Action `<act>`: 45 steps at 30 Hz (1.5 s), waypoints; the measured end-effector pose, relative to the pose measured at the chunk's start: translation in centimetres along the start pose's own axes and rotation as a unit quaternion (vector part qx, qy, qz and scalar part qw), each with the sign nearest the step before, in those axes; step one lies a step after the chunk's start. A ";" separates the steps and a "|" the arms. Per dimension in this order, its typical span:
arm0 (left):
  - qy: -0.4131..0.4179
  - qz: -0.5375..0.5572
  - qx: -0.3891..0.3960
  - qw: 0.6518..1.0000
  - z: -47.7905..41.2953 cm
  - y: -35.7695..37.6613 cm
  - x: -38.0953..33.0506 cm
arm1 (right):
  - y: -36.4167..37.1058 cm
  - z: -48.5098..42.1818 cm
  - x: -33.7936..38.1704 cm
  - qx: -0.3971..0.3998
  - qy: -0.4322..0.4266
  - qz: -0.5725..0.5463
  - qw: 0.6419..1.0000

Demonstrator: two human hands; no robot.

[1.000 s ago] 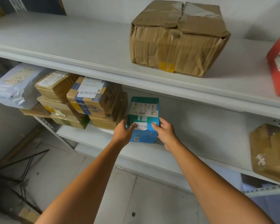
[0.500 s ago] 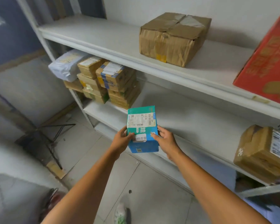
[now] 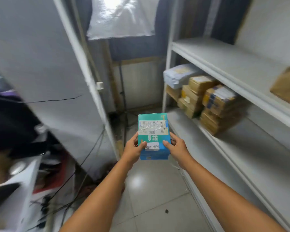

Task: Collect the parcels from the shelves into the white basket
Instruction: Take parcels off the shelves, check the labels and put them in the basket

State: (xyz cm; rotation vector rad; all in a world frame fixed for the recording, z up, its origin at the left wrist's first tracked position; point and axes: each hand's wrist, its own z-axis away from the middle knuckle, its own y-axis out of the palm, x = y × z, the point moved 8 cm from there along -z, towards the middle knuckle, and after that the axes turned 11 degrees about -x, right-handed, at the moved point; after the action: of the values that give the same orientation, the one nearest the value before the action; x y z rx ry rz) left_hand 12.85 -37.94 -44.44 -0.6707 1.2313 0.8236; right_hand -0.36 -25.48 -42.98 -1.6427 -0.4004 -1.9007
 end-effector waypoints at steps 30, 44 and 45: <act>-0.065 0.082 -0.653 0.750 49.9 -29.1 12.0 | 29.3 41.7 -5.4 0.643 -0.104 0.096 0.752; -0.106 0.111 -0.766 0.624 65.7 -45.9 19.4 | 46.1 63.7 -11.1 0.753 -0.108 0.144 0.632; -0.111 0.116 -0.773 0.613 66.4 -47.3 19.9 | 47.8 65.1 -11.6 0.763 -0.112 0.144 0.620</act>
State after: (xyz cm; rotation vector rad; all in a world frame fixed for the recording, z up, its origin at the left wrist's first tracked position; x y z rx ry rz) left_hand 90.41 -6.28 -49.23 -1.7000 0.0317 2.1264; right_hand 80.97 -22.51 -48.82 -0.5698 -1.2779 -0.4758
